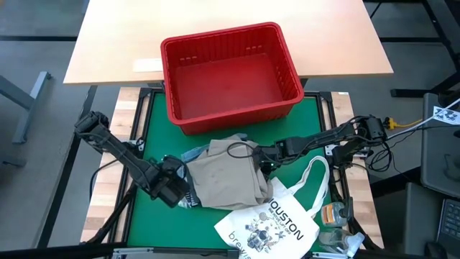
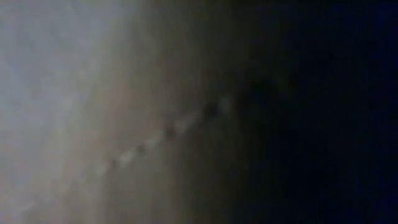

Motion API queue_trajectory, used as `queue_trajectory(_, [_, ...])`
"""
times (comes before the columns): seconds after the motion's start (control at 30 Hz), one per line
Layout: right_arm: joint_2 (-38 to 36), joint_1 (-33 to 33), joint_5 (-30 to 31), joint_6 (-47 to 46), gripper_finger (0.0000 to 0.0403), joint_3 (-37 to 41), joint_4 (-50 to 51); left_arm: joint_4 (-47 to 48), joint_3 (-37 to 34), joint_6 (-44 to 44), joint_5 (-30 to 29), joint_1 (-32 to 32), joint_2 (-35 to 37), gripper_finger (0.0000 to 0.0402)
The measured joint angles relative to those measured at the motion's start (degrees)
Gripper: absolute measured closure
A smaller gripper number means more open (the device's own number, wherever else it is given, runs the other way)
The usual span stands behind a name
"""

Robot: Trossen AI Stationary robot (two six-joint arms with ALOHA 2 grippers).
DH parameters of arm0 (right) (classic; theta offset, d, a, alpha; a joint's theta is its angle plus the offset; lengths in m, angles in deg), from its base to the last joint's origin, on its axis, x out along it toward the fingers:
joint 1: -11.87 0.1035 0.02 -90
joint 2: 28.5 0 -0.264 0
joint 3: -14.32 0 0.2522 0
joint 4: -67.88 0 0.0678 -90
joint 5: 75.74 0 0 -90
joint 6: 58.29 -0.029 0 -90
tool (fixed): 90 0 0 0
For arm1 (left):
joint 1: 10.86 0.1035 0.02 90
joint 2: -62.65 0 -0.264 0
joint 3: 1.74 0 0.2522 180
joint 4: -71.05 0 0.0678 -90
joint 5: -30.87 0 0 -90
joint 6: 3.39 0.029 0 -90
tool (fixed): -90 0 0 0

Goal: Fold Laundry from Bin
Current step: Put the stacked clothes into the red bin

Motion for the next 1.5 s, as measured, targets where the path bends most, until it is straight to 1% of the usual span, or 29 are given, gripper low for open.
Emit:
queue_trajectory(0.07, [0.0,0.0,0.0,0.0,0.0384,0.0,0.0,0.3,0.0,0.0,0.0,0.6,0.0,0.0202])
queue_trajectory(0.13, [0.0,0.0,0.0,0.0,0.0384,0.0,0.0,-1.5,-0.9,-0.1,0.1,1.2,0.0,0.0202])
queue_trajectory(0.27, [0.0,0.0,-0.1,0.0,0.0384,0.0,0.1,-12.0,-5.6,0.3,1.1,1.4,0.0,0.0202])
queue_trajectory(0.37, [0.0,0.0,-0.5,0.0,0.0384,0.0,0.2,-18.9,-9.6,4.1,3.5,1.4,0.0,0.0202])
queue_trajectory(0.5, [0.0,0.0,-0.8,0.0,0.0384,0.0,0.3,-19.3,-13.8,5.8,7.4,1.4,0.2,0.0202])
queue_trajectory(0.57, [0.0,0.0,-0.9,0.0,0.0384,0.0,0.3,-18.5,-16.0,6.0,8.2,1.4,0.9,0.0202])
queue_trajectory(0.63, [0.0,0.0,-0.9,0.0,0.0384,0.0,0.3,-18.9,-18.9,5.7,8.1,1.3,2.0,0.0202])
queue_trajectory(0.7, [0.0,0.0,-0.9,0.0,0.0384,0.0,0.3,-21.4,-22.4,3.6,7.6,1.3,2.6,0.0202])
queue_trajectory(0.83, [0.0,0.0,-0.9,0.0,0.0384,0.0,0.3,-31.8,-28.5,-0.2,7.3,1.3,2.6,0.0202])
queue_trajectory(0.93, [0.0,0.0,-0.9,0.0,0.0384,0.0,0.2,-38.3,-31.1,-0.5,6.0,1.7,2.8,0.0202])
queue_trajectory(1.0, [0.0,0.0,-0.9,0.0,0.0384,0.0,0.4,-39.9,-31.2,-0.7,4.1,2.0,2.7,0.0202])
queue_trajectory(1.17, [0.0,0.0,-1.5,-0.2,0.0384,0.0,0.5,-43.1,-31.3,-3.8,-4.8,3.6,2.5,0.0202])
queue_trajectory(1.27, [0.1,0.0,-1.8,-0.5,0.0384,0.1,0.6,-46.0,-31.5,-4.4,-8.9,4.3,1.9,0.0202])
queue_trajectory(1.37, [0.1,0.0,-2.5,-0.5,0.0384,0.1,1.0,-49.1,-31.5,-4.1,-10.7,5.4,0.8,0.0202])
queue_trajectory(1.5, [0.1,0.0,-2.5,-0.6,0.0384,0.2,1.0,-50.6,-31.4,-2.9,-10.7,6.3,-0.9,0.0202])
